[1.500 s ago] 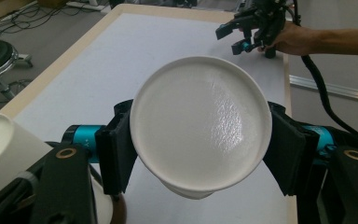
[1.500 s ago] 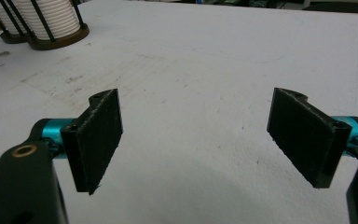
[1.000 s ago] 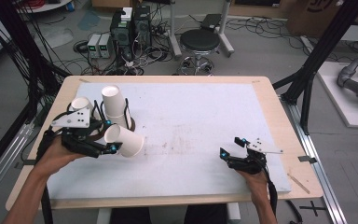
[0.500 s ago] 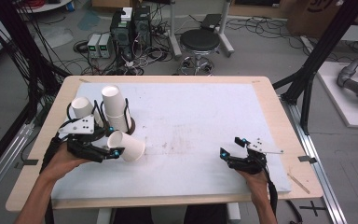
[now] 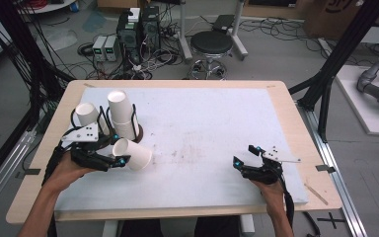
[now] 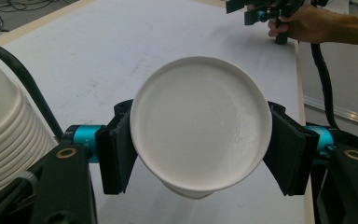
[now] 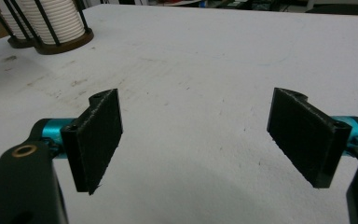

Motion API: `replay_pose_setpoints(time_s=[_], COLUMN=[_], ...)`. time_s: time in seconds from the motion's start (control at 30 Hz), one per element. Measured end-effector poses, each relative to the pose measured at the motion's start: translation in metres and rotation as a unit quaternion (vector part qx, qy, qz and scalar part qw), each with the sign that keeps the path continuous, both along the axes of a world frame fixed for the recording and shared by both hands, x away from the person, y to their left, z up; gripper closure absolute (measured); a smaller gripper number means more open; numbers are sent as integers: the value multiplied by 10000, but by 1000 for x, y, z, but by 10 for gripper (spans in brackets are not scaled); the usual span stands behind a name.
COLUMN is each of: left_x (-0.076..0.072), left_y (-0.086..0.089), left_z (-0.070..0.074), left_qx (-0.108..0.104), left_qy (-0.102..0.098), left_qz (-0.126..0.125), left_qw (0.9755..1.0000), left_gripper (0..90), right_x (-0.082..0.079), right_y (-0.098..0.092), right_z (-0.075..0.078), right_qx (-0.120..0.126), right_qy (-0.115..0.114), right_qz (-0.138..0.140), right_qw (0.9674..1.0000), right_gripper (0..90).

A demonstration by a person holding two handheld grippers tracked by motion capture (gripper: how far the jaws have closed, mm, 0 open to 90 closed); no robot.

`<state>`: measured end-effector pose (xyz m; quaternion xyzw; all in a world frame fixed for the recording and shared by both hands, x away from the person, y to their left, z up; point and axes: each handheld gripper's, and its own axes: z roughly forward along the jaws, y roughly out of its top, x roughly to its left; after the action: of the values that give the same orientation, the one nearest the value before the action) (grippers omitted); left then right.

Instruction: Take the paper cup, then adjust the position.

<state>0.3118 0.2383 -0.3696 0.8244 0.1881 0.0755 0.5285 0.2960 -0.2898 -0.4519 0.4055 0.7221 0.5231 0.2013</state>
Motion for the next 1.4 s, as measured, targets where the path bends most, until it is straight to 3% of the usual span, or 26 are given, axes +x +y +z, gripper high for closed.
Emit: replay_pose_setpoints(time_s=[0.3,0.63,0.73,0.9,1.1,1.13,1.33,1.4], left_x=[-1,1,5,5,5,5,8,9], left_y=[2,3,5,6,1,0,-11,-15], left_z=[1,0,0,0,1,1,0,0], left_qx=[-6,-74,-134,-220,-272,-272,-282,-337], left_qy=[-19,-31,7,-8,-18,-20,22,30], left_qz=[31,14,-1,-22,-135,-152,-247,-268], left_qw=[10000,10000,9999,9998,9995,9995,9993,9991], left_gripper=[336,336,336,336,336,336,336,337], right_x=[0,2,5,7,10,12,16,20], right_y=[0,-2,-3,-4,1,5,16,22], right_z=[0,0,1,9,23,26,37,45], right_qx=[-9,116,140,117,99,69,-3,21], right_qy=[-52,84,137,43,-10,-1,-74,-99], right_qz=[25,312,510,589,970,1183,1473,1669], right_qw=[10000,9994,9985,9982,9952,9930,9891,9859], right_gripper=[185,185,185,185,185,185,185,185])
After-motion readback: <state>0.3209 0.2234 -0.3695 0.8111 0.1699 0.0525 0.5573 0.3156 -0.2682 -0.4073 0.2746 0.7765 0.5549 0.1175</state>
